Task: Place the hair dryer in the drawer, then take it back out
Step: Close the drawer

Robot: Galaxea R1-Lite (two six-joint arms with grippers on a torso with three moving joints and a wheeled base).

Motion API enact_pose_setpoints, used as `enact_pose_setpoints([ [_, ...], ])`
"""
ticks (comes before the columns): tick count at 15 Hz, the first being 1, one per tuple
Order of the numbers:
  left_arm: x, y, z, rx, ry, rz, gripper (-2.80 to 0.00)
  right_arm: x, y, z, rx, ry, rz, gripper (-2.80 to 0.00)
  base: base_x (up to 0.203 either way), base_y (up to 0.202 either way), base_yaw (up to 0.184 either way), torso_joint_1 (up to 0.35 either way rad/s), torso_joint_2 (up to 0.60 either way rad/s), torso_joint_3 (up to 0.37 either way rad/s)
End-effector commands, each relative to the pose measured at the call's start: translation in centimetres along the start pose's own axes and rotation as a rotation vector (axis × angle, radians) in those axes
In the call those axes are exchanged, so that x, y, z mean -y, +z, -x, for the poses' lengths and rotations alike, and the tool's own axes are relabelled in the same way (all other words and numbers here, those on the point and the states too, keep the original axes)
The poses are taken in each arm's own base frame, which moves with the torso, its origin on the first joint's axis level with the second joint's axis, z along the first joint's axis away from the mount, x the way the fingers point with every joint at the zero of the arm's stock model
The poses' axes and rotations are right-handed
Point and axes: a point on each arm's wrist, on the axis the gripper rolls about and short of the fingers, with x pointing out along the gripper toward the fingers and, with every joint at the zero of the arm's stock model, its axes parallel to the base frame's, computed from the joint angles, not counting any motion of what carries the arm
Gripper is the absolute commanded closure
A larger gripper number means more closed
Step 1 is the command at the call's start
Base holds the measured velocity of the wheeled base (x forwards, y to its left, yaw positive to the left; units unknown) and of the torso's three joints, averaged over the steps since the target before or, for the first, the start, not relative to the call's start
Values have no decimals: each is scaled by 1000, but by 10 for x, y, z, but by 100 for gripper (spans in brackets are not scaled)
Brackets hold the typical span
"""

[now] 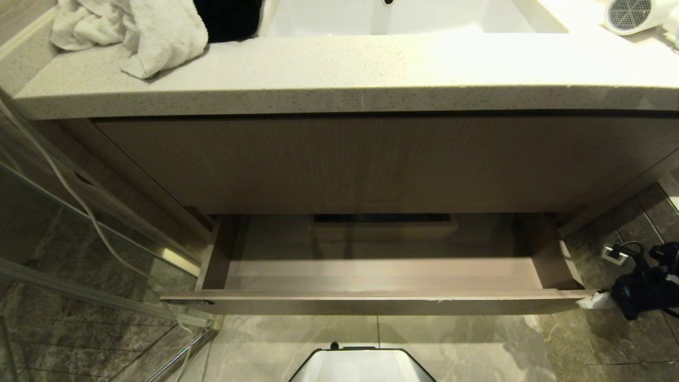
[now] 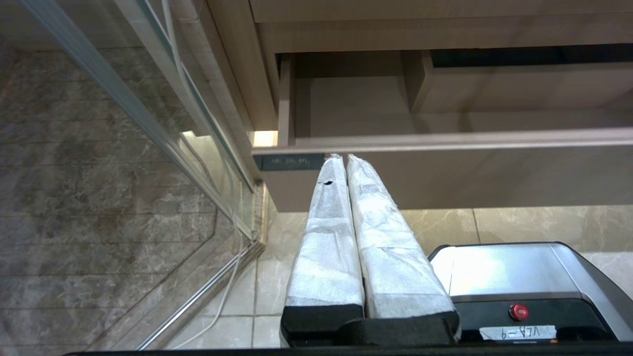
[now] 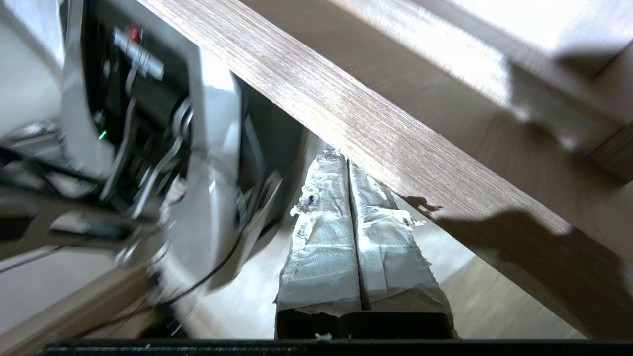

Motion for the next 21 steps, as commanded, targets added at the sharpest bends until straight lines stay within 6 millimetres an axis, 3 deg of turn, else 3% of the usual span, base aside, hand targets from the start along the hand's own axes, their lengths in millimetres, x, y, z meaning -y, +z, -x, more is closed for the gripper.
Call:
enact_pose_setpoints([
  [1,0,0,0,0,1,0,0,3,5,3,43,-23,45,0,0,0,0,0,0,0],
  [13,0,0,0,2,0,0,0,25,37,1,224,-91,250,0,0,0,0,0,0,0],
  [21,0,0,0,2,0,0,0,19,57,0,245,-106,317,0,0,0,0,0,0,0],
])
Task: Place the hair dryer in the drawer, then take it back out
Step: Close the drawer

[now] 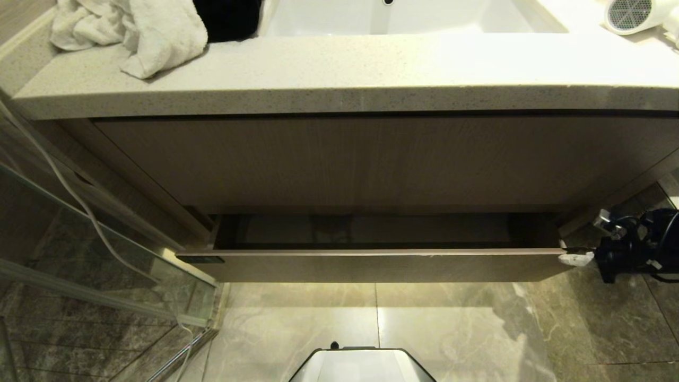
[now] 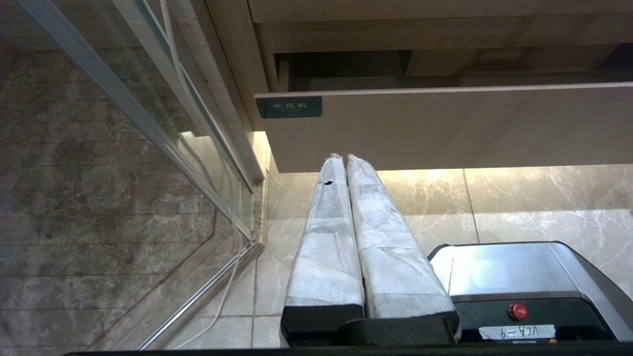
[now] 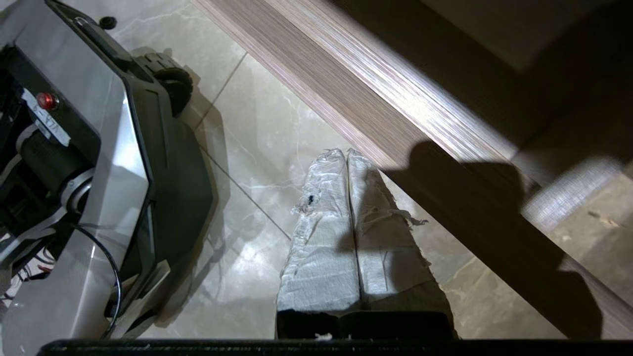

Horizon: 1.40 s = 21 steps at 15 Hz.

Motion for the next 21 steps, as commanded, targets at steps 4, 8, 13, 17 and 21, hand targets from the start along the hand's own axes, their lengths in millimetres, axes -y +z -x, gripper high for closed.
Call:
enact_pose_setpoints([
  [4,0,0,0,2,0,0,0,-12,22,8,-9,0,19,0,0,0,0,0,0,0],
  [8,0,0,0,2,0,0,0,-22,43,18,-5,-15,58,0,0,0,0,0,0,0],
  [13,0,0,0,2,0,0,0,-57,81,55,-150,-124,-52,0,0,0,0,0,0,0],
  [17,0,0,0,0,1,0,0,-102,92,73,-386,-74,-267,0,0,0,0,0,0,0],
  [21,0,0,0,0,1,0,0,-126,52,53,-510,-84,-259,0,0,0,0,0,0,0],
])
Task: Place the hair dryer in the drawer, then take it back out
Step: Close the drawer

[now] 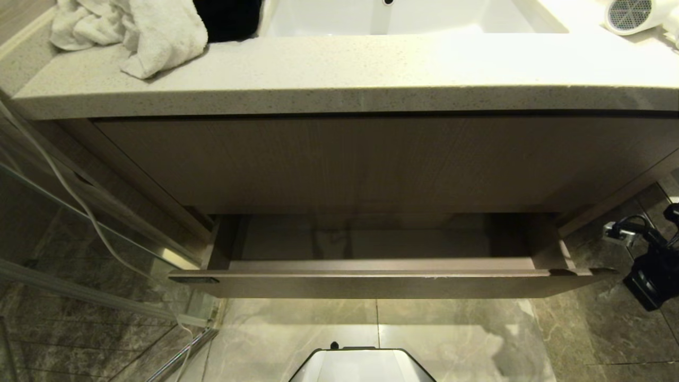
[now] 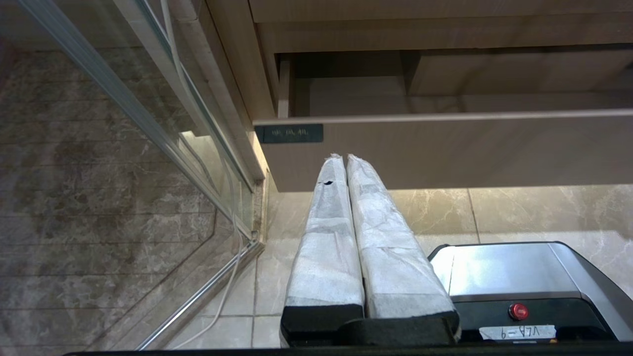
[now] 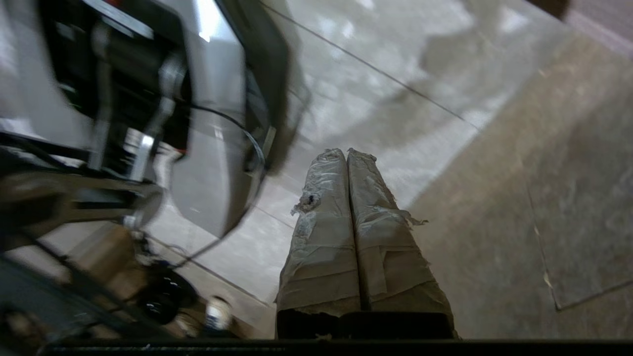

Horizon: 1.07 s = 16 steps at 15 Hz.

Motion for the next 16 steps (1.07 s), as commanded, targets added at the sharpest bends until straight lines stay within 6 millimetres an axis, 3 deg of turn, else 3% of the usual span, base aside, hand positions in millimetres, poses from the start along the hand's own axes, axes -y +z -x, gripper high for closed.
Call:
enact_pose_setpoints([
  [1,0,0,0,0,1,0,0,-4,-12,-20,-5,-63,40,0,0,0,0,0,0,0],
  [4,0,0,0,2,0,0,0,-4,-33,-61,-47,-114,103,0,0,0,0,0,0,0],
  [7,0,0,0,0,0,0,0,7,-38,-89,-30,-164,147,0,0,0,0,0,0,0],
  [16,0,0,0,2,0,0,0,10,-22,-77,109,-249,139,0,0,0,0,0,0,0],
])
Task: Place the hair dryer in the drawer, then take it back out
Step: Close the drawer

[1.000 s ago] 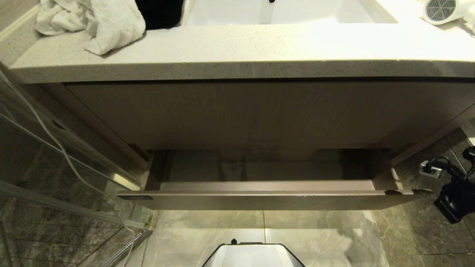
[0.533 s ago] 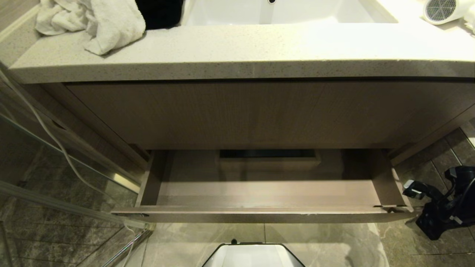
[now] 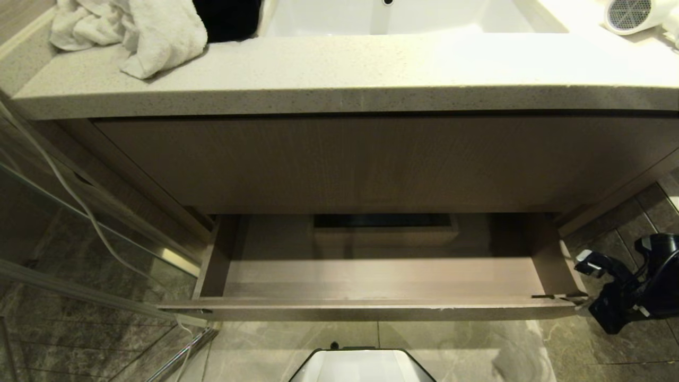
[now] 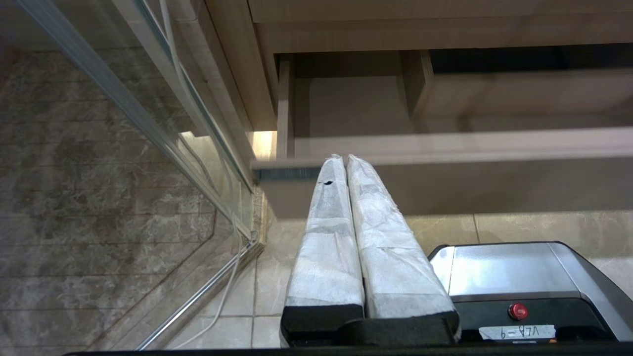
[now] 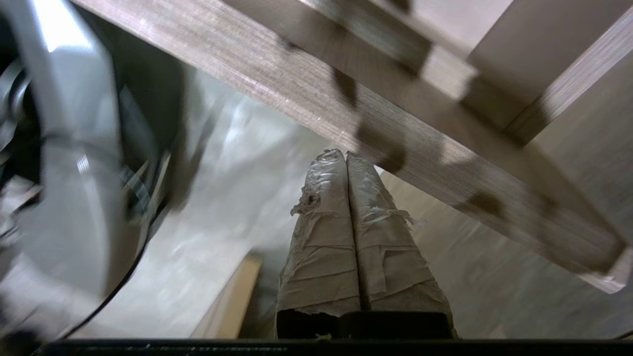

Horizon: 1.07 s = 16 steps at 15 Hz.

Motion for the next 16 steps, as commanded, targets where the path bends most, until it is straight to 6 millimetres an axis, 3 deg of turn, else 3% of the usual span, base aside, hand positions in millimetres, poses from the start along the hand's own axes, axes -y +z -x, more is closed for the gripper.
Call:
enact_pose_setpoints([
  [1,0,0,0,1,0,0,0,3,7,1,69,-25,-10,0,0,0,0,0,0,0],
  [4,0,0,0,1,0,0,0,18,41,-7,319,-123,-41,0,0,0,0,0,0,0],
  [7,0,0,0,1,0,0,0,28,65,-15,441,-156,-73,0,0,0,0,0,0,0],
  [16,0,0,0,1,0,0,0,17,53,-4,324,-84,-135,0,0,0,0,0,0,0],
])
